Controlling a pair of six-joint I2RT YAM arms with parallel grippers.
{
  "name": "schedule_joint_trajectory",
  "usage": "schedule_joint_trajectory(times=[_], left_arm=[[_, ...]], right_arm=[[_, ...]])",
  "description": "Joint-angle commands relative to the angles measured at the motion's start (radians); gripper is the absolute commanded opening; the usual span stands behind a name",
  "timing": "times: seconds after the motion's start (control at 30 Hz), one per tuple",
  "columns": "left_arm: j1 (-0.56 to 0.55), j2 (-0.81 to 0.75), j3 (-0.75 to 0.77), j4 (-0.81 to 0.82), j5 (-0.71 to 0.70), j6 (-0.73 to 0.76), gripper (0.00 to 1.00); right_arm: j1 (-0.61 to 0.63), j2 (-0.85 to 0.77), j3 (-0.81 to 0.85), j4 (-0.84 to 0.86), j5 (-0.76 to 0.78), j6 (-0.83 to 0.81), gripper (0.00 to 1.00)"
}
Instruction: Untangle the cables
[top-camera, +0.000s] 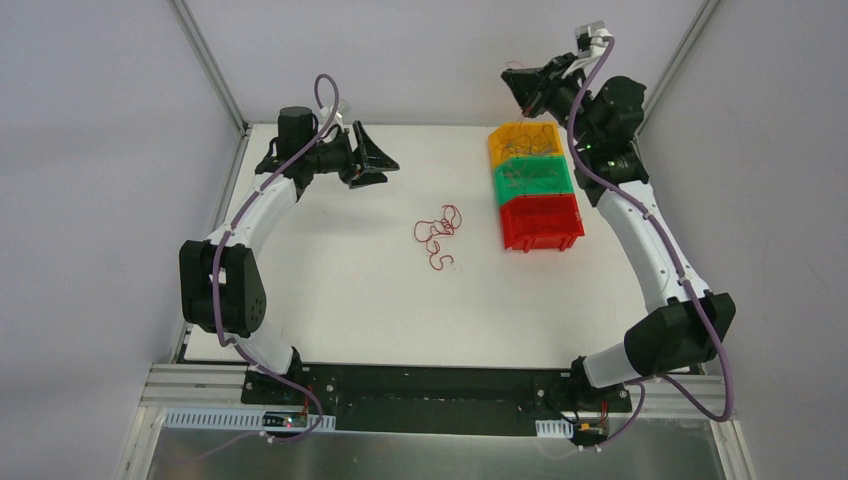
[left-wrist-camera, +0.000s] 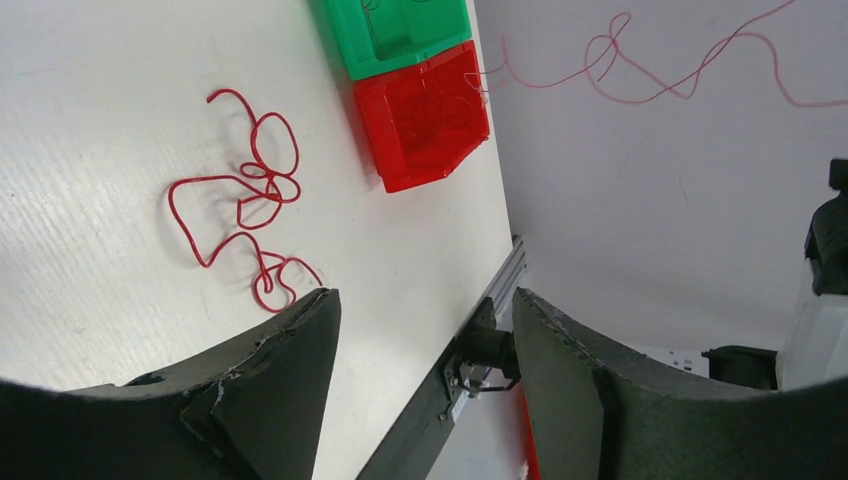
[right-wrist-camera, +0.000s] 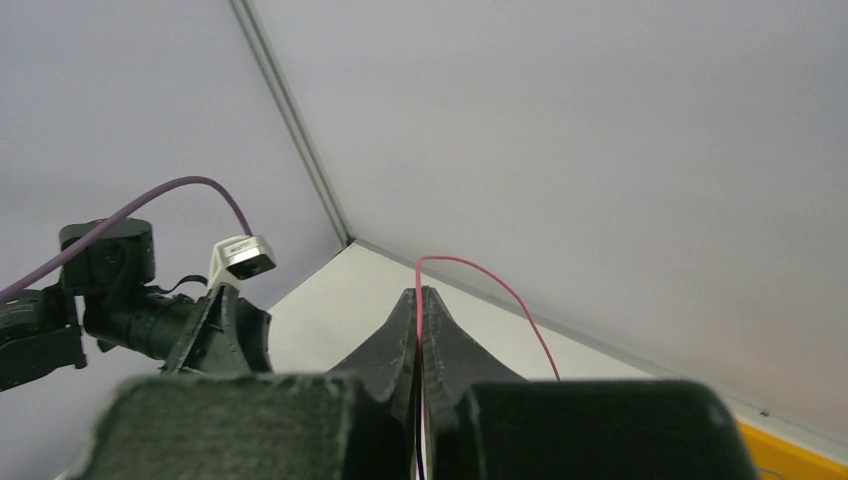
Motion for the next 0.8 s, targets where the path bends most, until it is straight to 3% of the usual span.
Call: schedule_joint_trajectory(times=[0.0, 0.33, 0.77], left_arm=[[-0.004, -0.036, -0.011, 0.003, 0.034, 0.063, 0.65], [-0.005, -0.029, -0.010, 0.003, 0.056, 0.095, 0.66], [-0.004, -0.005, 0.000, 0.003, 0.061, 0.092, 0.66]], right_arm=[[-0.077, 0.037, 0.077, 0.022, -0.081, -0.047, 0.00], [-0.220, 0.162, 0.159, 0.035, -0.230, -0.062, 0.00], [-0.254, 0.308, 0.256, 0.016, -0.291, -0.049, 0.00]])
